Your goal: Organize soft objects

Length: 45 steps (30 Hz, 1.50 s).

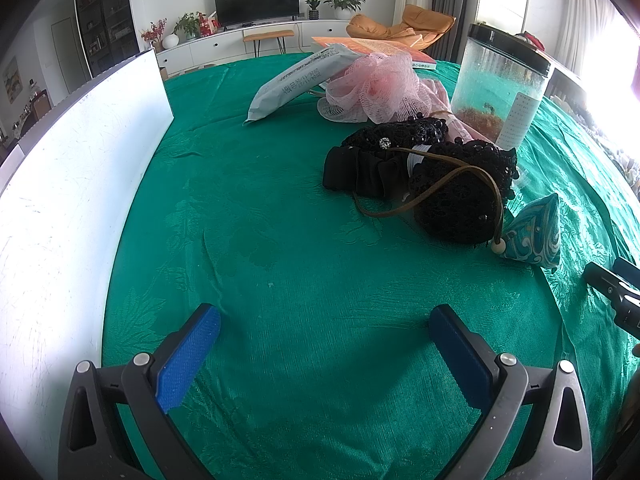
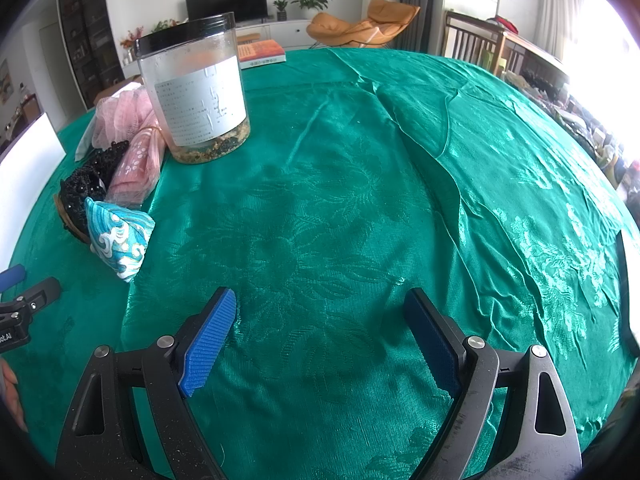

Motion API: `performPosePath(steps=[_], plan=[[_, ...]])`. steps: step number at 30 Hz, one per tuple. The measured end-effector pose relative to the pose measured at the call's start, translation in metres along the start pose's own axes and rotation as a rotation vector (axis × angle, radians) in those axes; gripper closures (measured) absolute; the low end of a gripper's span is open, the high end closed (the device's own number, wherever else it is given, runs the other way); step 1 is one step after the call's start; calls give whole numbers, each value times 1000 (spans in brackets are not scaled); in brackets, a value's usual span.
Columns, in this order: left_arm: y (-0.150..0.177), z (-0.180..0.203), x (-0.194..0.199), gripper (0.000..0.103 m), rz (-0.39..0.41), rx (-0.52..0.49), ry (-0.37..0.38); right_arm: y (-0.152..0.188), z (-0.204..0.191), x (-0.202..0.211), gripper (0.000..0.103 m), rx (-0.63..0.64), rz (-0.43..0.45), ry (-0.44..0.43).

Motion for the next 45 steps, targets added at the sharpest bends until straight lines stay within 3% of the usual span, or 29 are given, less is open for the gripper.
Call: performPosePath(steps=[16,20,22,23,26,27,32,33,34,35,38,41,45], plan=[[-1,1,0,0,-4,-3,0,0,1,0,15,0,-1,0],[-1,-1,2,0,-55,-50,34,1,1,0,15,0,0,-3],[3,-3,4,0,-42,-68,46,1,1,1,15,-2,3,-10],[6,-3,7,0,-27,-68,50,1,1,3,15,-10,8,-32],[6,-3,7,0,-23,-64,43,-6,-12,15,15,-71,31,-333],[6,-3,7,0,-22,-62,41,-13,-25,19,16,-38,40,-388],[5,-3,6,0,-21,-61,42,-40,-88,7,19,183,33,-383],[5,-3,6,0,-22,-61,41,-41,-95,0,26,201,5,-395],[5,-3,6,0,-22,-61,41,-40,-99,-7,44,218,-29,-404],[5,-3,6,0,-21,-60,41,-41,-95,-4,56,207,-6,-398],[5,-3,6,0,-21,-60,40,-36,-62,-4,56,136,-48,-399],[4,-2,5,0,-20,-58,38,-40,-15,-14,56,81,-39,-300],[3,-2,4,0,-21,-57,38,-72,37,-46,56,-44,-60,-174]])
Point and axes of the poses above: each gripper's, at about its wrist camera, not at the fingertips, and x roughly against the way its jaws point, z to its right, y to its underside, the point moved 3 cm from there along -x, roughly the way its jaws point, and after that the axes turned 10 degrees about y, right-handed, at the moved point
